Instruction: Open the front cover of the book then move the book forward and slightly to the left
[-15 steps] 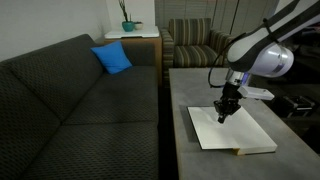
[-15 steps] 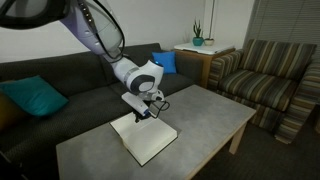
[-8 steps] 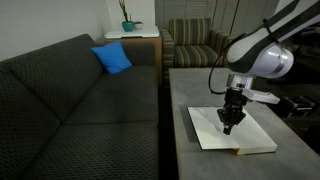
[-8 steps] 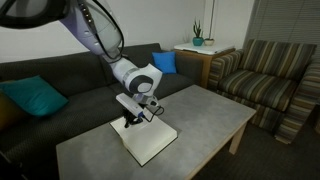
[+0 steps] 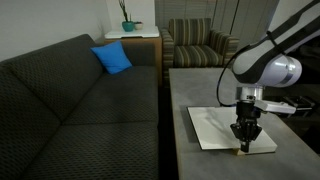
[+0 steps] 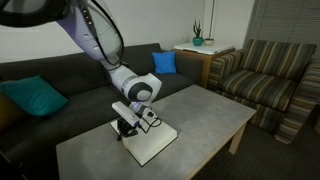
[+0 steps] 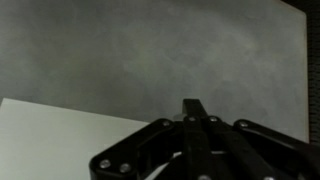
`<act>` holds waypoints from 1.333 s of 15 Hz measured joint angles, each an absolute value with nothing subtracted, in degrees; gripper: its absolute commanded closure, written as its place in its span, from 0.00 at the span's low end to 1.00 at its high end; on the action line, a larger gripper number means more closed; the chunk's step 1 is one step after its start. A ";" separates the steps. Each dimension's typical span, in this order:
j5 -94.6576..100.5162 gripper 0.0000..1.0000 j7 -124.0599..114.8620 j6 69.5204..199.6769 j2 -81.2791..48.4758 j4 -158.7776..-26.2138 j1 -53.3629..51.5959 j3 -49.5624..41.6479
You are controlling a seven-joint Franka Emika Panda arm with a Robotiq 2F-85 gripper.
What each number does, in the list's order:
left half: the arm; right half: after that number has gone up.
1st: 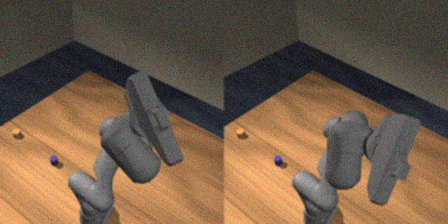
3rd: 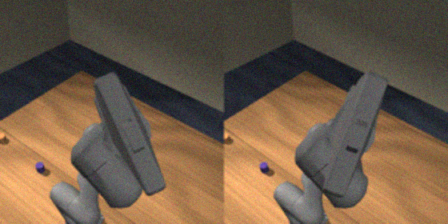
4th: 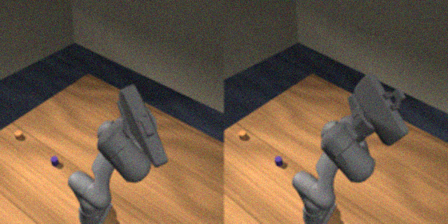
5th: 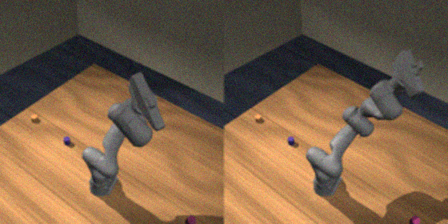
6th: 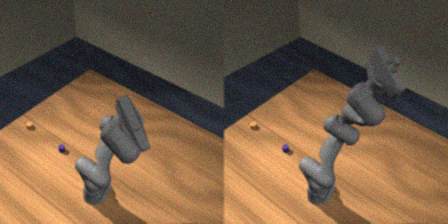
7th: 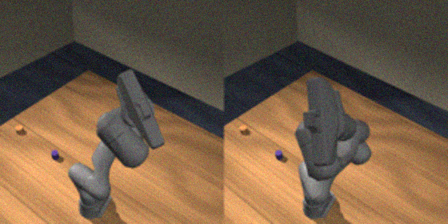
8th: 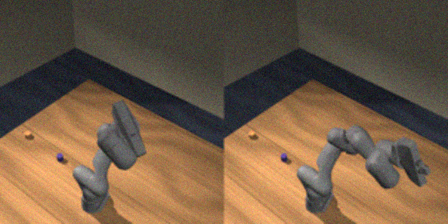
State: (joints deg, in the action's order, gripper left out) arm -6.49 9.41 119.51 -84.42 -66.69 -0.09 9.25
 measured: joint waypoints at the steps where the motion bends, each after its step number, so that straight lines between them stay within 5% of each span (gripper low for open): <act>1: -6.48 1.00 9.36 119.31 -84.43 -67.21 -0.09 8.61; 20: -6.45 1.00 9.13 129.47 -84.06 -71.63 -0.10 3.48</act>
